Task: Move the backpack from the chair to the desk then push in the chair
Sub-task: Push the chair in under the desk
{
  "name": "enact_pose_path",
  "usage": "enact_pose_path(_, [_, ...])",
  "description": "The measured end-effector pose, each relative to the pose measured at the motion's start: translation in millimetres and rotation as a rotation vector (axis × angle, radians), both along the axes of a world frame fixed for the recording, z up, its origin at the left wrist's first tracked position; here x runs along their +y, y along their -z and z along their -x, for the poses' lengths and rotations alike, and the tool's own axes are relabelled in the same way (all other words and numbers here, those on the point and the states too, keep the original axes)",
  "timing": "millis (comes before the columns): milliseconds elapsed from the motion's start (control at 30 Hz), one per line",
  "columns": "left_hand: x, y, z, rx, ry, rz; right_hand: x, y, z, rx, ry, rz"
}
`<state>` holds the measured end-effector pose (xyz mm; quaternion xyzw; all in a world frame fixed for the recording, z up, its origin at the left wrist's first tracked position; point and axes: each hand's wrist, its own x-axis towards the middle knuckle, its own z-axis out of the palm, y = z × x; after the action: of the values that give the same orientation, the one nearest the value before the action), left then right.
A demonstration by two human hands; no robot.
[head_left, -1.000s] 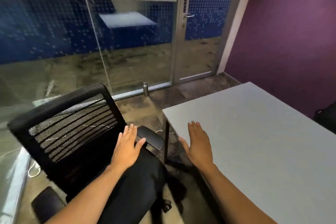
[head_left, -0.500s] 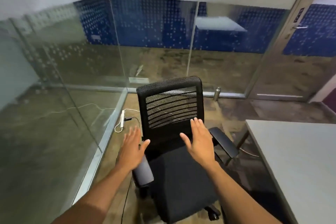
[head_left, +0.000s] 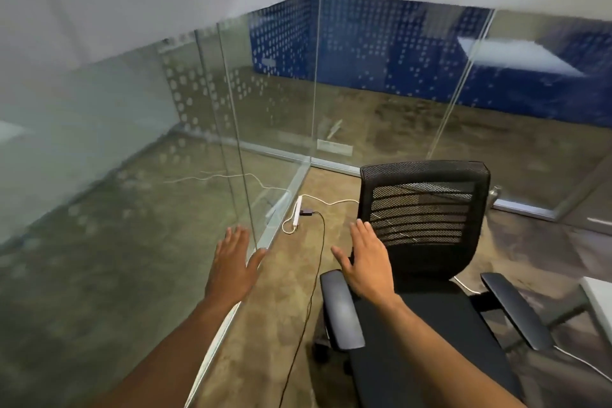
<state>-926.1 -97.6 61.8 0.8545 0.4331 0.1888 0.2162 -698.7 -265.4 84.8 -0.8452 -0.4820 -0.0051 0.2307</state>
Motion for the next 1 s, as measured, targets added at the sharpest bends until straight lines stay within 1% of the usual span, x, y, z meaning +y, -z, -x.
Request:
enact_pose_path(167, [37.7,6.7,14.0,-0.024,-0.014,-0.005,53.1,11.2,3.6,0.040,-0.032,0.018])
enact_pose_path(300, [81.0,14.3,5.1,-0.049,-0.023,0.005,99.6,22.4,-8.7,0.054,-0.042,0.021])
enact_pose_path(533, [167.3,17.2,-45.8,0.007,-0.027,-0.013,181.8,29.2,-59.2,0.071,0.026,0.008])
enact_pose_path(700, [229.9,4.8,-84.4,-0.036,-0.015,-0.033,238.1,29.3,-93.8,0.076,0.046,0.029])
enact_pose_path(1000, [307.3,4.0,-147.3,-0.021,0.058,-0.016,299.3,28.2,-135.8,0.110,0.112,0.011])
